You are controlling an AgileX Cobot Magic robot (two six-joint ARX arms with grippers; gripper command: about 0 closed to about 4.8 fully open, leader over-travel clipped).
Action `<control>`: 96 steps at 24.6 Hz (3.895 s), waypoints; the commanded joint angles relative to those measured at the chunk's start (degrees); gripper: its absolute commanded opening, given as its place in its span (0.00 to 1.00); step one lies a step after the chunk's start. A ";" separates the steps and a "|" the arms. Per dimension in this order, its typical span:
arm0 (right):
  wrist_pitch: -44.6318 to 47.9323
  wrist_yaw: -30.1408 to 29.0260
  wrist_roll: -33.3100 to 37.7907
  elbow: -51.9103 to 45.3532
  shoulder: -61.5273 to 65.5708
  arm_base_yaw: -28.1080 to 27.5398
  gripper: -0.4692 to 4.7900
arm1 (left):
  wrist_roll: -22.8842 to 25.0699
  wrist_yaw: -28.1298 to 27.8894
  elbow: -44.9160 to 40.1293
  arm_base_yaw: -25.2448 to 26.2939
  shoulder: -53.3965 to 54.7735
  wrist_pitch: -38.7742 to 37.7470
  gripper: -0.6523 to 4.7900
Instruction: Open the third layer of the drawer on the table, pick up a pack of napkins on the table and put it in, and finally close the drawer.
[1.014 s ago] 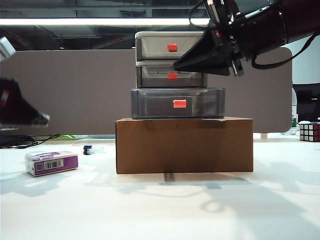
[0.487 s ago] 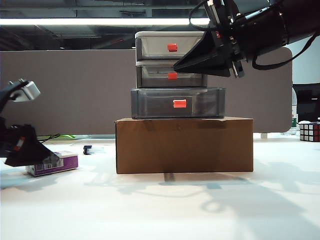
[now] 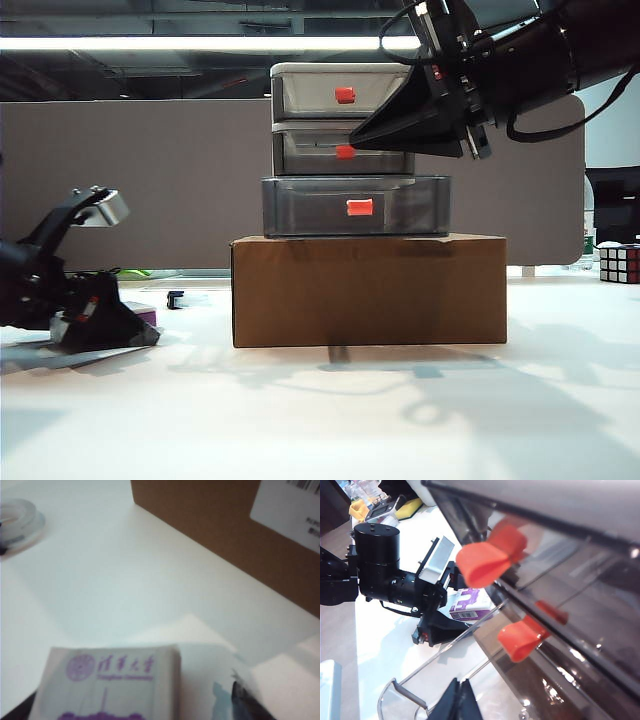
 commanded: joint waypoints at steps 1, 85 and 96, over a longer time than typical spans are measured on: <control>0.31 -0.11 -0.15 0.22 -0.22 0.07 0.08 | 0.42 -2.01 -0.09 -0.44 0.13 -1.11 0.80; 0.81 -1.18 0.66 1.33 -11.06 -0.79 0.08 | 7.93 -9.46 26.05 -34.16 -16.35 -36.59 0.46; 0.76 -1.33 0.68 1.33 -11.65 -1.22 0.08 | 7.67 -9.49 26.05 -34.23 -14.38 -36.57 0.74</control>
